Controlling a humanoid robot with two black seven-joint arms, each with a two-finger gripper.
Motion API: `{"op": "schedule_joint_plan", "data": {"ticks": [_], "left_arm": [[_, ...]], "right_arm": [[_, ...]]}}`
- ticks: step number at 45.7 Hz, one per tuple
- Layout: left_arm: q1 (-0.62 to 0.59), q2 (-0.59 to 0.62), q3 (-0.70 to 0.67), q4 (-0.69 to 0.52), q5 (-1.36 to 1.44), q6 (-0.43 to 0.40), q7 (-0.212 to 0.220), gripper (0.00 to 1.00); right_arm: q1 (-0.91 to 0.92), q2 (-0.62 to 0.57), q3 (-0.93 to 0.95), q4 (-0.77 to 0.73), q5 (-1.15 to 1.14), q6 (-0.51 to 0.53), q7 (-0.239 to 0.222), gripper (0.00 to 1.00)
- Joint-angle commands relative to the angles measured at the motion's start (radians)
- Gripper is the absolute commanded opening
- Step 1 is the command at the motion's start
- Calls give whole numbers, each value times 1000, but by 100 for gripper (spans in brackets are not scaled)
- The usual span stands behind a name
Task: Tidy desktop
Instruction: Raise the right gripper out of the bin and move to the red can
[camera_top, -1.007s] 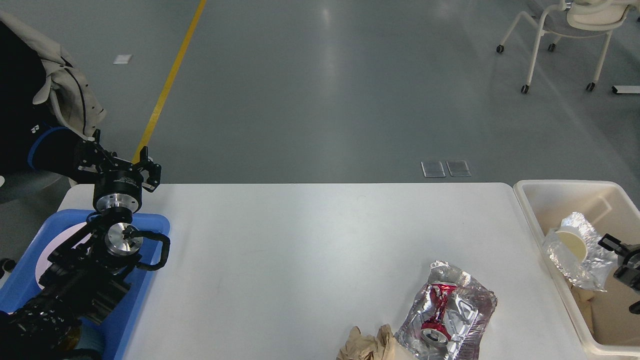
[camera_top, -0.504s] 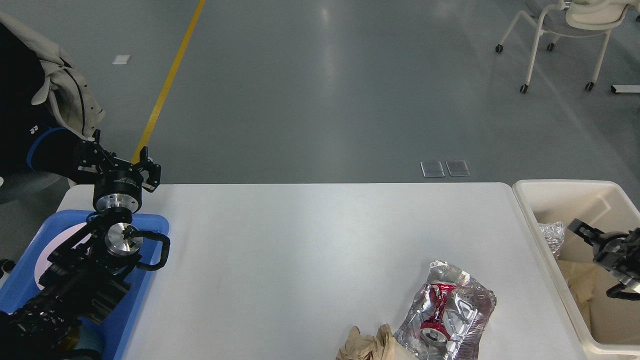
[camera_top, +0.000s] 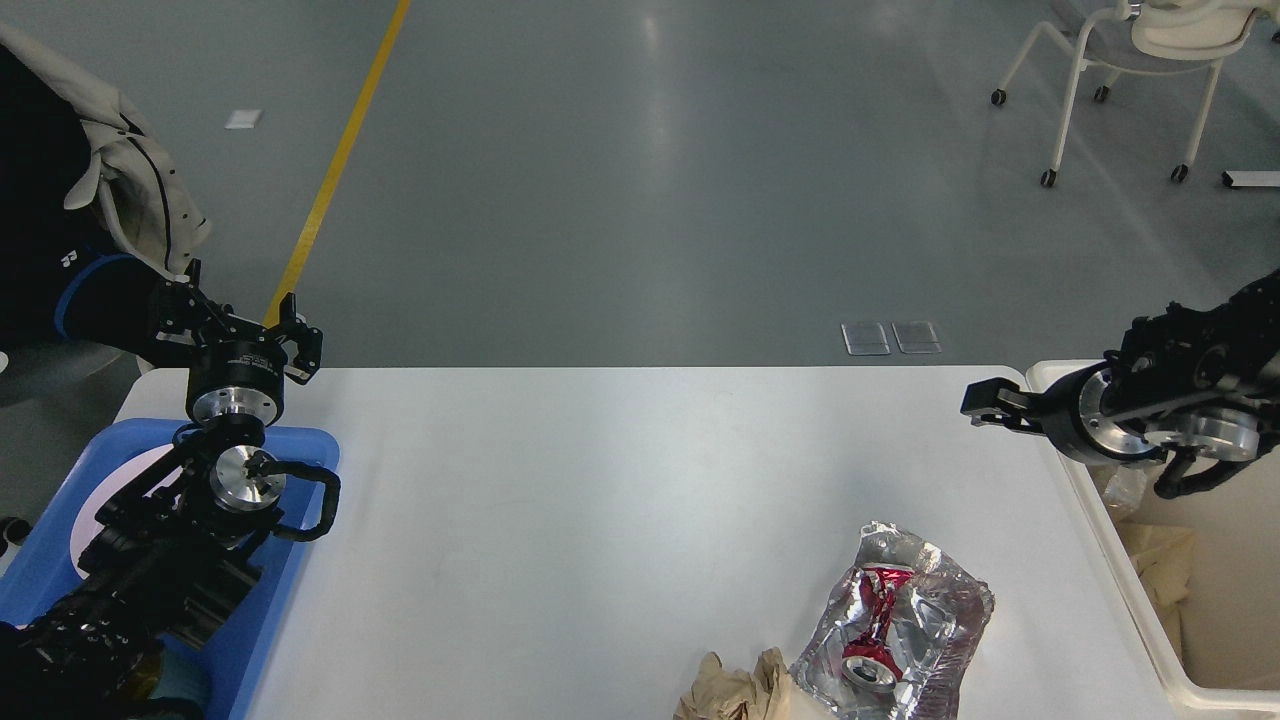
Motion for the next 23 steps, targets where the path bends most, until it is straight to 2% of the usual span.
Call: {"op": "schedule_joint_plan", "data": {"ticks": [1,8,19,23], "left_arm": [[0,0,0,0,0,0,-1,98],[0,0,0,0,0,0,0,98],[0,0,0,0,0,0,-1,98],[0,0,0,0,0,0,0,98]], "right_arm": [[128,14,90,99,6,174,10,100],[228,49,157,233,27,212,16,100],[187,57,141,224,31,194,15,100],[145,48,78,210,31,165,13,100]]}}
